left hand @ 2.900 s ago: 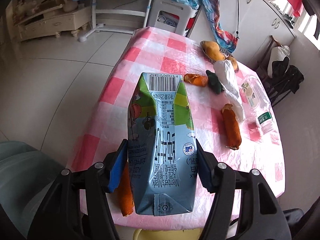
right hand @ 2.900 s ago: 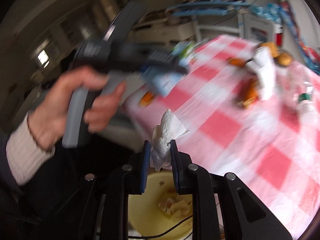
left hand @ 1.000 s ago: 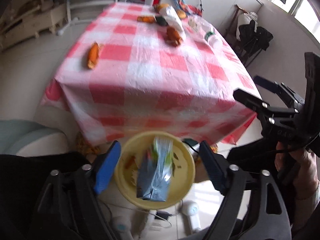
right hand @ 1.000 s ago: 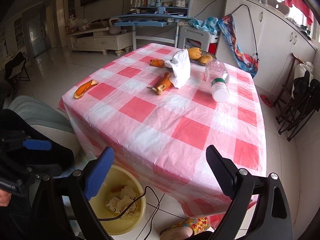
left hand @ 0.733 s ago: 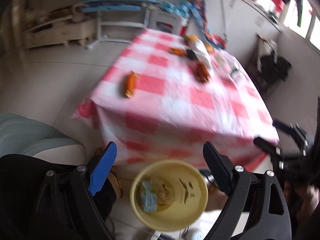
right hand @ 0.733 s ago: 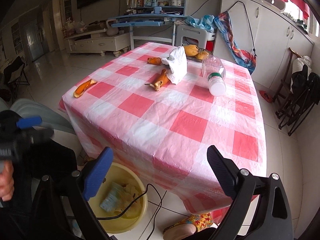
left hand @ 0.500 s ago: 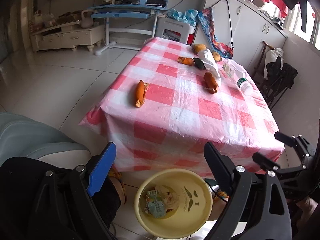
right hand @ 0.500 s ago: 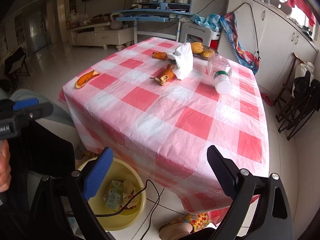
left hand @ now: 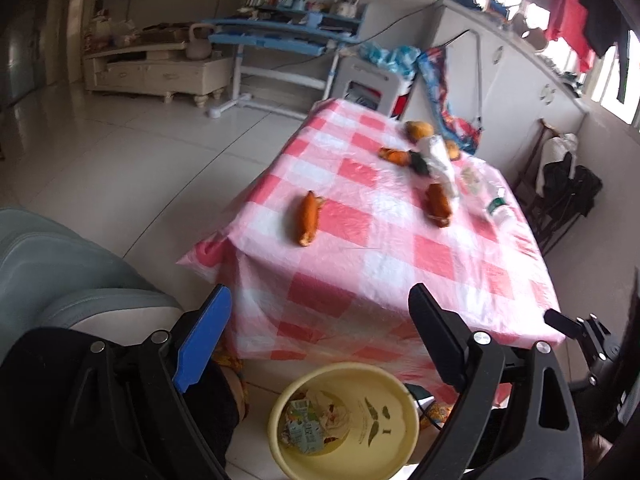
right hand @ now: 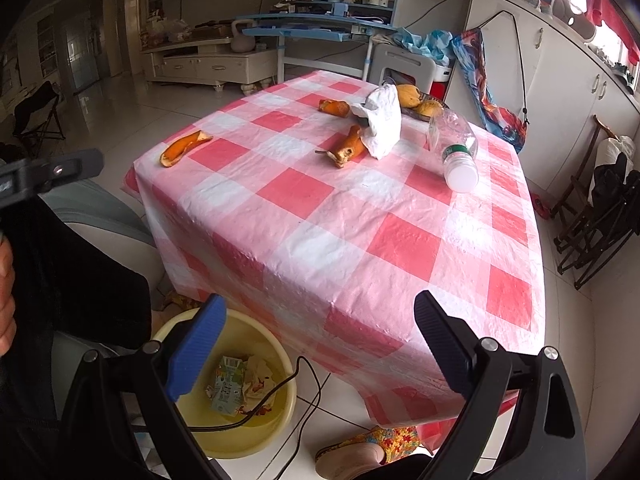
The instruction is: Collect trash
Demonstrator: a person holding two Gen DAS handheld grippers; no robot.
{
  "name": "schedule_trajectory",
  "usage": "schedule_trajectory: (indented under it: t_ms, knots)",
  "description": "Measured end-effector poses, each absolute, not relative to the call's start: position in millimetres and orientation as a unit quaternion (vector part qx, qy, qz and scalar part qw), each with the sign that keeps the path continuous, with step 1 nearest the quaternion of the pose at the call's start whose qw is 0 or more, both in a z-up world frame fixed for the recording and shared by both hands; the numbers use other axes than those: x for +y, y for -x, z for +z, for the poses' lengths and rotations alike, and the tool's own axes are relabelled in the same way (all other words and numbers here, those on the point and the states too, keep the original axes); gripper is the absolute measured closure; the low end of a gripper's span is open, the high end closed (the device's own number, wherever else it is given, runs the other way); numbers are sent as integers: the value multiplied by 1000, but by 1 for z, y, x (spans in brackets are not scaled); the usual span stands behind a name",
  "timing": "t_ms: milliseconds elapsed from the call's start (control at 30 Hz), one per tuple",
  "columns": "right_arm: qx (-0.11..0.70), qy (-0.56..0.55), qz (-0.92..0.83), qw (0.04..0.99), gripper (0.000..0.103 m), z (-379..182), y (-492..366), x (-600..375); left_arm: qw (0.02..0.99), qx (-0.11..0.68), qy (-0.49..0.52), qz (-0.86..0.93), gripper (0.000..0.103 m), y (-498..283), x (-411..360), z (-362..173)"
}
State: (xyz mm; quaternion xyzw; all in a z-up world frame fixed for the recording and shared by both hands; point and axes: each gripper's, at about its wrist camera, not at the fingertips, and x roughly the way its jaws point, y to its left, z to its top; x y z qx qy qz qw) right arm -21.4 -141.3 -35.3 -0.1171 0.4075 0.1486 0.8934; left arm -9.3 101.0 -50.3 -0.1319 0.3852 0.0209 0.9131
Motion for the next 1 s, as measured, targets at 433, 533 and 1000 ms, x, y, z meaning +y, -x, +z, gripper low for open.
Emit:
schedule_trajectory:
  t_ms: [433, 533, 1000]
  knots:
    - [418, 129, 161, 885, 12, -44, 19, -126, 907, 403, 121, 24, 16, 4, 100, -58]
    - [419, 128, 161, 884, 12, -45, 18, -126, 907, 404, 116, 23, 16, 4, 97, -60]
    - [423, 125, 156, 884, 12, -47, 20, -130, 908, 410, 83, 27, 16, 5, 87, -65]
